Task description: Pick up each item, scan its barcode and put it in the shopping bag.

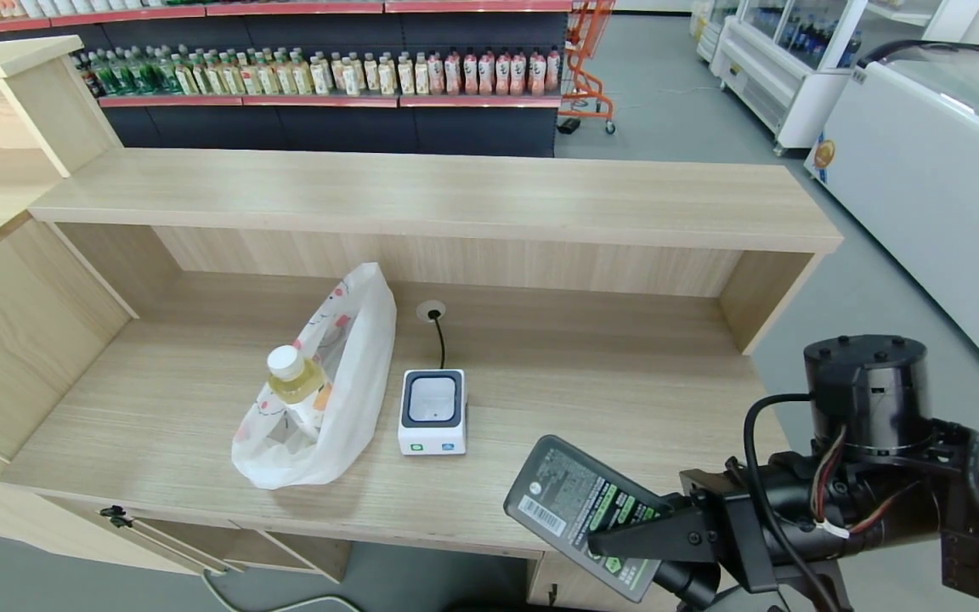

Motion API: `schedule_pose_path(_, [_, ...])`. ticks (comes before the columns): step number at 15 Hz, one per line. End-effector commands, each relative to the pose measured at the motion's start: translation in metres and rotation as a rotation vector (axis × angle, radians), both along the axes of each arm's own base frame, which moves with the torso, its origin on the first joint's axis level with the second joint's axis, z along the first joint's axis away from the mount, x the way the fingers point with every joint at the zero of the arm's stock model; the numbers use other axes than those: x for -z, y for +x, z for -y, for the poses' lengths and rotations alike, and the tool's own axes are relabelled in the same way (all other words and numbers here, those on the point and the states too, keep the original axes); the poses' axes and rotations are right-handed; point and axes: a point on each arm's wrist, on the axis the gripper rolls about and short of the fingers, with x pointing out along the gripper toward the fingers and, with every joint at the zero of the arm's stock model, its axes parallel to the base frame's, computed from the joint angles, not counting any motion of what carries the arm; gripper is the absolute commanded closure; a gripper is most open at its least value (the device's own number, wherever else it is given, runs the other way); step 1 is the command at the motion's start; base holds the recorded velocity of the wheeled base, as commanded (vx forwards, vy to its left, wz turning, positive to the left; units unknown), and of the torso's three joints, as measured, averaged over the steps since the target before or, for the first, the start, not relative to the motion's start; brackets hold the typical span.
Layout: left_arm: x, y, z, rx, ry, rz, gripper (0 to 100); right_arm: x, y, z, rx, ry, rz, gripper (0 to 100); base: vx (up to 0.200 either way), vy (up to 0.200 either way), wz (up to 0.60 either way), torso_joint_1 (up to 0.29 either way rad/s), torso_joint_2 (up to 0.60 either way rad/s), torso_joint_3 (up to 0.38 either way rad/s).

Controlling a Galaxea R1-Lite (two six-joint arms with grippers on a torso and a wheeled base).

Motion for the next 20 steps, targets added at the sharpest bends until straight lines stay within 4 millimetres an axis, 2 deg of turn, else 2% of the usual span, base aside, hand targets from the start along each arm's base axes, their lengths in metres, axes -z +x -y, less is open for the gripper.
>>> schedule_pose_path(1, [0.000,0.000,0.000,0.000,0.000,0.000,0,0.006,0.005,-0.003,0.002,-0.013,-0.025,100,0.000,0.000,0.00,0.000,0.00,0.000])
schedule_pose_path(11, [0.000,0.000,0.000,0.000,0.000,0.000,0,0.030,0.028,-0.019,-0.025,-0.038,-0.158,100,0.000,0.000,0.00,0.000,0.00,0.000])
schedule_pose_path(17, [0.000,0.000,0.000,0.000,0.000,0.000,0,0.041,0.045,-0.040,-0.038,-0.047,-0.214,100,0.000,0.000,0.00,0.000,0.00,0.000])
schedule_pose_path(20, [0.000,0.000,0.000,0.000,0.000,0.000,0,0.050,0.044,-0.050,-0.061,-0.063,-0.253,100,0.000,0.000,0.00,0.000,0.00,0.000])
